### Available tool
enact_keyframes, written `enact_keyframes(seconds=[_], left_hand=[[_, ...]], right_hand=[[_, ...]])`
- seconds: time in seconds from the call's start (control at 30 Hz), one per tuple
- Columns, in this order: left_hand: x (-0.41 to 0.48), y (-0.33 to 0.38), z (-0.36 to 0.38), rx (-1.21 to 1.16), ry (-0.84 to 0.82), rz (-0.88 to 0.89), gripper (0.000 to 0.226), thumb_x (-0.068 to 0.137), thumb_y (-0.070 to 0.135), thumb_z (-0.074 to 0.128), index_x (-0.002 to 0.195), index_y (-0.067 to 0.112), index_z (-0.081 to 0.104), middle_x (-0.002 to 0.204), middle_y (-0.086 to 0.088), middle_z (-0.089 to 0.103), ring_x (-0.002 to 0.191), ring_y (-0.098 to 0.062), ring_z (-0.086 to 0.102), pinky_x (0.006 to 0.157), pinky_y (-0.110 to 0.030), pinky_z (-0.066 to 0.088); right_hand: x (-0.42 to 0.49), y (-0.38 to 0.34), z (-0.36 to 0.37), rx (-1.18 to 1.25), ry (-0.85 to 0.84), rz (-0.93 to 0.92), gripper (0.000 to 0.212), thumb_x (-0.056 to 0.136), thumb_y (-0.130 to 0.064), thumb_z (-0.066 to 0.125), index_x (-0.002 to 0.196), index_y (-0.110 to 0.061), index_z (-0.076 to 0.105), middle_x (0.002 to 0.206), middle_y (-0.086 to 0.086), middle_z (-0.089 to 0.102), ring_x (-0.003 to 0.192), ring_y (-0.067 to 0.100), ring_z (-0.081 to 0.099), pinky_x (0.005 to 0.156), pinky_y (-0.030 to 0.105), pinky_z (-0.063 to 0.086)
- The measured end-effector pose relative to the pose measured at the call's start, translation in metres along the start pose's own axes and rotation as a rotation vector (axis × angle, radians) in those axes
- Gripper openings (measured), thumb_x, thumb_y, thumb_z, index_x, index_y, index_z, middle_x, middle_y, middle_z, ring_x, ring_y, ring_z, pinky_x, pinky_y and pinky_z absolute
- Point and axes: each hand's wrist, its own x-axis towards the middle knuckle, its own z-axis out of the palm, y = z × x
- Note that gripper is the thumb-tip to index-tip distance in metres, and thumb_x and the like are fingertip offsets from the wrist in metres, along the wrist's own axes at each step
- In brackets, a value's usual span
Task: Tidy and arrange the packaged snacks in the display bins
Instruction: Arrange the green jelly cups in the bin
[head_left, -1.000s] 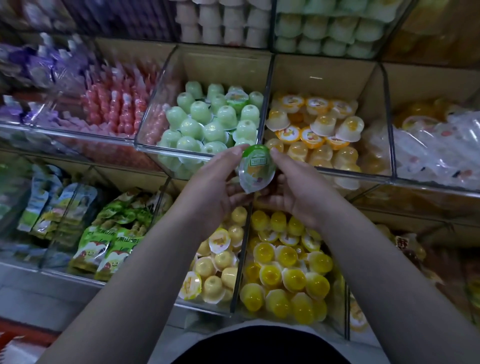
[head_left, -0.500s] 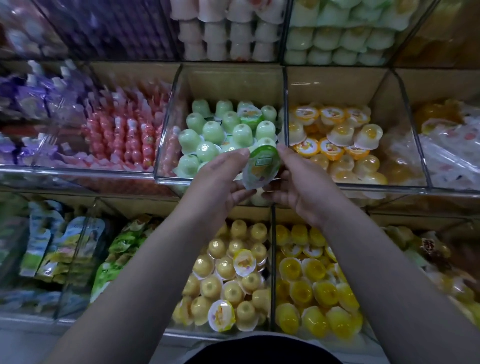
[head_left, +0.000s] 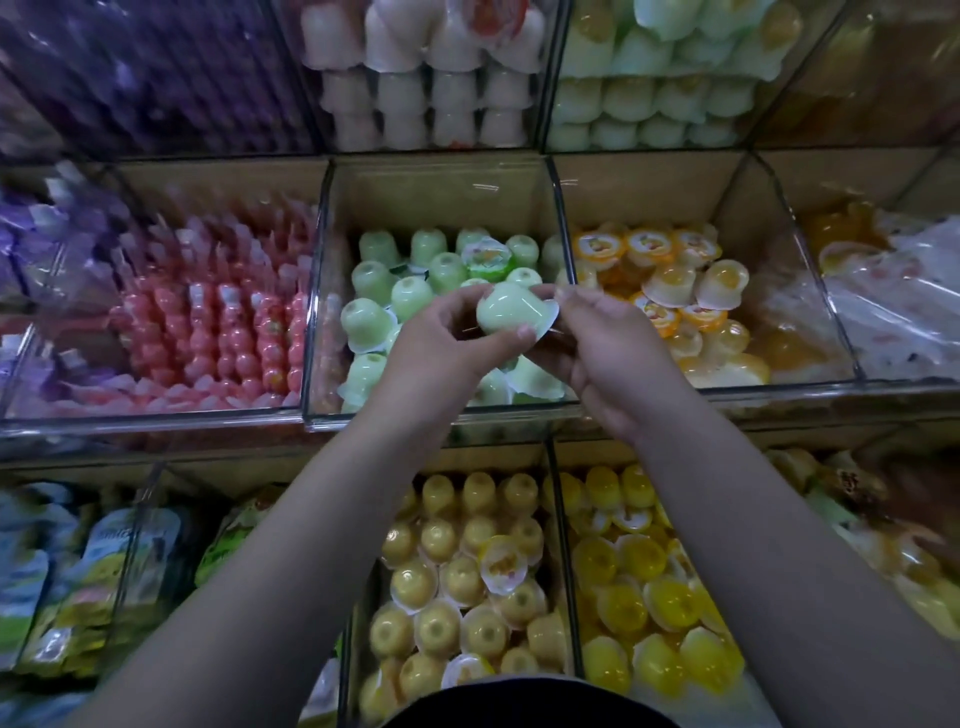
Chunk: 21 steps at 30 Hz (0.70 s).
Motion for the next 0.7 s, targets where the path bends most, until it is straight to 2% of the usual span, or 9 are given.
enact_keyframes(seconds=[0.1,0.17,0.23,0.3,0.37,0.47,0.53,0.6,0.7], left_hand=[[0.013,-0.001,-0.002,0.180,-0.005,0.065,0.045,0.076,0.014,0.081,0.116,0.024,0.063,0.097,0.005,0.072,0.088,-0.010,0.069,0.075,-0.024,0.058],[0.021,-0.005,-0.001,0.289,-0.016,0.126,0.046,0.074,0.012,0.082,0.113,0.024,0.062,0.091,0.011,0.068,0.078,0.003,0.063,0.066,-0.011,0.050],[0.027,-0.010,0.001,0.429,-0.029,0.177,0.049,0.072,0.014,0.084,0.114,0.023,0.061,0.089,0.018,0.061,0.076,0.011,0.056,0.065,-0.005,0.042],[0.032,-0.017,0.003,0.550,-0.044,0.202,0.052,0.072,0.018,0.084,0.119,0.022,0.061,0.096,0.016,0.063,0.088,0.005,0.057,0.075,-0.010,0.045],[0.037,-0.024,0.003,0.614,-0.049,0.202,0.055,0.072,0.017,0.083,0.122,0.020,0.061,0.106,0.008,0.065,0.100,-0.009,0.059,0.087,-0.024,0.048],[0.040,-0.030,0.000,0.641,-0.027,0.177,0.058,0.073,0.015,0.082,0.126,0.019,0.059,0.116,0.001,0.065,0.108,-0.016,0.059,0.092,-0.033,0.049],[0.041,-0.031,-0.002,0.648,-0.016,0.173,0.059,0.073,0.015,0.082,0.127,0.020,0.059,0.115,0.003,0.064,0.107,-0.016,0.059,0.090,-0.034,0.050],[0.042,-0.032,-0.004,0.658,-0.021,0.183,0.058,0.073,0.014,0.082,0.126,0.020,0.059,0.109,0.005,0.062,0.104,-0.015,0.059,0.086,-0.031,0.049],[0.044,-0.035,-0.004,0.704,-0.040,0.201,0.057,0.074,0.015,0.080,0.127,0.020,0.058,0.114,0.003,0.062,0.108,-0.015,0.056,0.081,-0.021,0.039]], right_hand=[[0.006,0.000,0.000,-0.103,0.032,-0.020,0.024,0.103,-0.020,0.045,0.099,-0.017,0.069,0.104,0.007,0.072,0.095,0.019,0.070,0.079,0.030,0.058],[0.009,0.002,-0.001,-0.348,0.075,-0.112,0.023,0.101,-0.025,0.048,0.093,-0.024,0.070,0.098,-0.006,0.071,0.096,0.011,0.067,0.081,0.029,0.057],[0.011,0.006,-0.004,-0.667,0.079,-0.268,0.020,0.099,-0.026,0.050,0.100,-0.025,0.070,0.095,-0.014,0.067,0.093,0.005,0.061,0.081,0.025,0.051],[0.011,0.013,-0.005,-0.880,0.056,-0.344,0.025,0.099,-0.022,0.052,0.118,-0.020,0.067,0.108,-0.011,0.065,0.096,0.004,0.055,0.082,0.021,0.043],[0.013,0.018,-0.007,-1.000,0.055,-0.398,0.031,0.098,-0.014,0.051,0.127,-0.016,0.062,0.122,-0.005,0.062,0.103,0.007,0.053,0.085,0.017,0.037],[0.017,0.019,-0.007,-1.287,0.016,-0.444,0.043,0.093,-0.001,0.050,0.134,-0.014,0.054,0.131,0.006,0.058,0.121,0.022,0.052,0.093,0.027,0.039],[0.019,0.015,-0.002,-1.500,-0.041,-0.389,0.045,0.090,0.001,0.051,0.132,-0.015,0.052,0.118,0.007,0.060,0.115,0.028,0.053,0.080,0.035,0.044],[0.018,0.009,0.007,-1.689,-0.067,-0.327,0.040,0.089,-0.001,0.050,0.128,-0.013,0.048,0.100,0.007,0.056,0.104,0.030,0.055,0.064,0.035,0.033],[0.019,-0.001,0.017,-1.819,-0.069,-0.255,0.040,0.092,-0.007,0.052,0.130,-0.011,0.042,0.111,0.011,0.057,0.105,0.032,0.055,0.064,0.034,0.030]])
